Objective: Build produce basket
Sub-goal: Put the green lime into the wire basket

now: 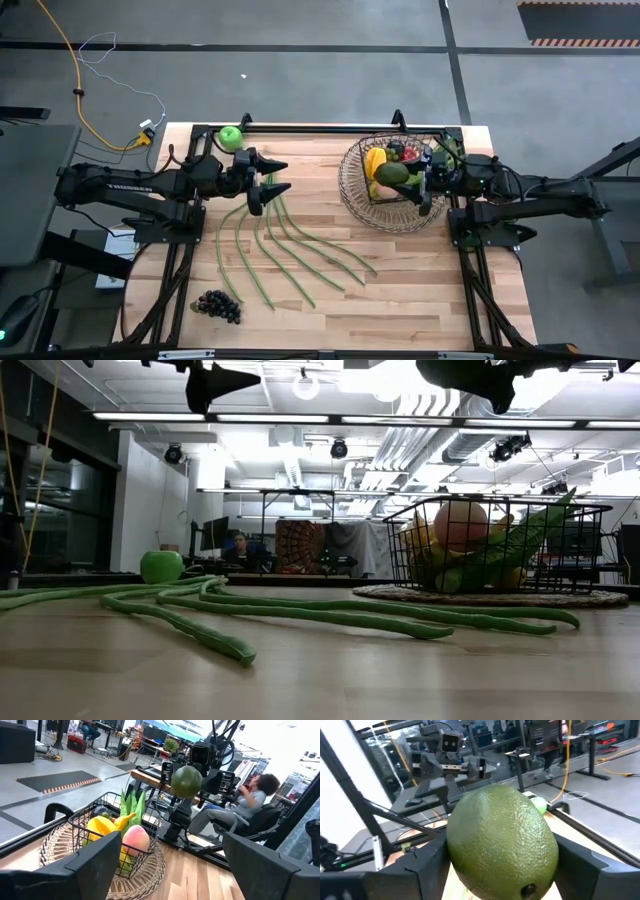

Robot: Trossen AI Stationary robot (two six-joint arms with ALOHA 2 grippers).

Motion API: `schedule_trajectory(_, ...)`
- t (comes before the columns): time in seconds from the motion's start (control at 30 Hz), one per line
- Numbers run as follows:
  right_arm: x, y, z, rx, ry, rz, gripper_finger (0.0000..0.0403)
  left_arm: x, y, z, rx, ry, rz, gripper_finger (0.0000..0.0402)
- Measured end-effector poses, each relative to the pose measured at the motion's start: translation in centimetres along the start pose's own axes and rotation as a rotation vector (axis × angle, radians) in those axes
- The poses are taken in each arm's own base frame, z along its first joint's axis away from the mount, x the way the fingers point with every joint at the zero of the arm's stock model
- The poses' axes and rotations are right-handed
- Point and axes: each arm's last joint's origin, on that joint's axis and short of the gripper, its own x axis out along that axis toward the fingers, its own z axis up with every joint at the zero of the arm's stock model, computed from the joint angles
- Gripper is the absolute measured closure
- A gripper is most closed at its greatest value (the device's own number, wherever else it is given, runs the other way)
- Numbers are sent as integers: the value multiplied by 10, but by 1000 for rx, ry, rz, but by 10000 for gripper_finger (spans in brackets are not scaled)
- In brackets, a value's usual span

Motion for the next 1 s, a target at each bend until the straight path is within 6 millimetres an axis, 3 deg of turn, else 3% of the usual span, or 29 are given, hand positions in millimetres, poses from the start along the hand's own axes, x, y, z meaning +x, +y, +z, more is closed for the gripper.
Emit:
schedule_trajectory(0.17,-4,-4,5,-45,52,-196,128,0,1,0,0,-9,23,66)
schedule_trajectory(0.33,-20,-14,11,-21,360,-553,128,0,2,1,-16,-20,52,66)
schedule_trajectory(0.47,-31,-21,-1,122,627,-695,128,0,2,1,-16,-22,59,66)
schedule_trajectory(0.6,-36,-29,-22,220,789,-810,127,0,2,1,-16,-31,82,66)
schedule_trajectory(0.77,-34,-37,-40,291,802,-935,125,0,3,1,-1,-32,87,66)
schedule_trajectory(1.0,-35,-42,-43,356,765,-1008,125,0,2,1,1,-32,87,66)
